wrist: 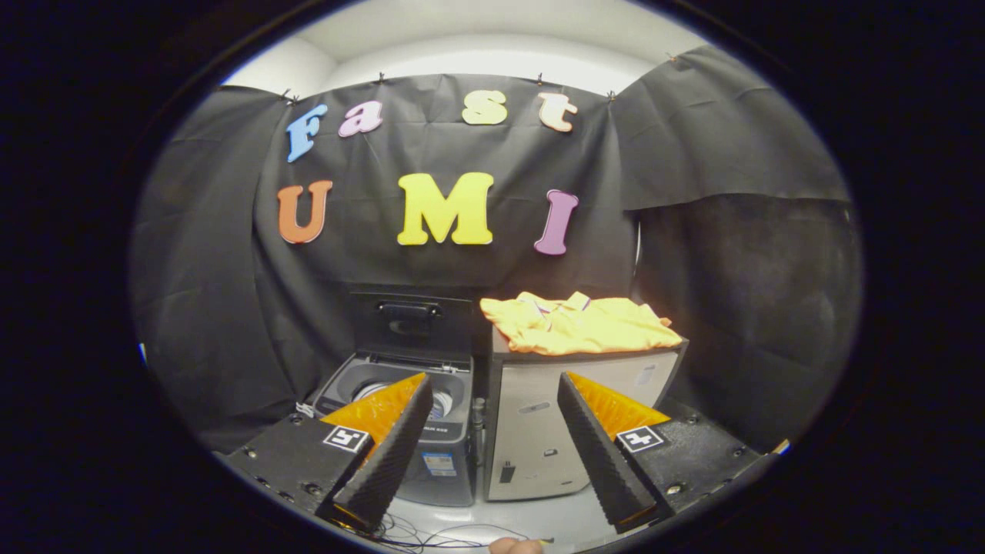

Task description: Put the clothes into the washing machine and then close the washing machine lid.

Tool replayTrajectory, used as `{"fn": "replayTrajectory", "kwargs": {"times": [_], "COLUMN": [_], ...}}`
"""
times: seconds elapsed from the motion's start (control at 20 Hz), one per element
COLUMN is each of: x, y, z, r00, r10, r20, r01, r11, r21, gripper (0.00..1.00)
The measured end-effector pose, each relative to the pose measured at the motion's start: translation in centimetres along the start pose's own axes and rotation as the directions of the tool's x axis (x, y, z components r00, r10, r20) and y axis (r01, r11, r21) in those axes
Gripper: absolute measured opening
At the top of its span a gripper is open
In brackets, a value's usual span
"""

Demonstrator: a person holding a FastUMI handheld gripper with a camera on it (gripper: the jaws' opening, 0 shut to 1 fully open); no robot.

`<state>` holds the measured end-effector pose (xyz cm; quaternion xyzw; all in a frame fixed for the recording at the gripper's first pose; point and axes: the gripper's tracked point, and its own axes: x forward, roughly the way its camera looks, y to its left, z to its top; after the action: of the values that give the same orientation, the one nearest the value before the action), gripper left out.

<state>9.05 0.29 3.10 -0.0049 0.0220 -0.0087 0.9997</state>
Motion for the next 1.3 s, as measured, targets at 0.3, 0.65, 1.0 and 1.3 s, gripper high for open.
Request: {"fn": "replayTrajectory", "kwargs": {"times": [0.3,0.65,1.0,1.3], "x": [6.2,14.3,23.2,30.9], "y": [-3.3,-9.0,-14.7,-16.8], "z": [1.9,4.4,5.1,4.0], "r00": [0.999,0.996,0.98,0.947], "r10": [-0.022,-0.05,-0.052,-0.015], "r20": [-0.038,-0.079,-0.191,-0.32], "r01": [0.022,0.049,0.051,0.023], "r11": [1.0,0.999,0.999,1.0], "r21": [0.004,-0.009,-0.009,0.021], "gripper": [1.0,1.0,1.0,1.0]}}
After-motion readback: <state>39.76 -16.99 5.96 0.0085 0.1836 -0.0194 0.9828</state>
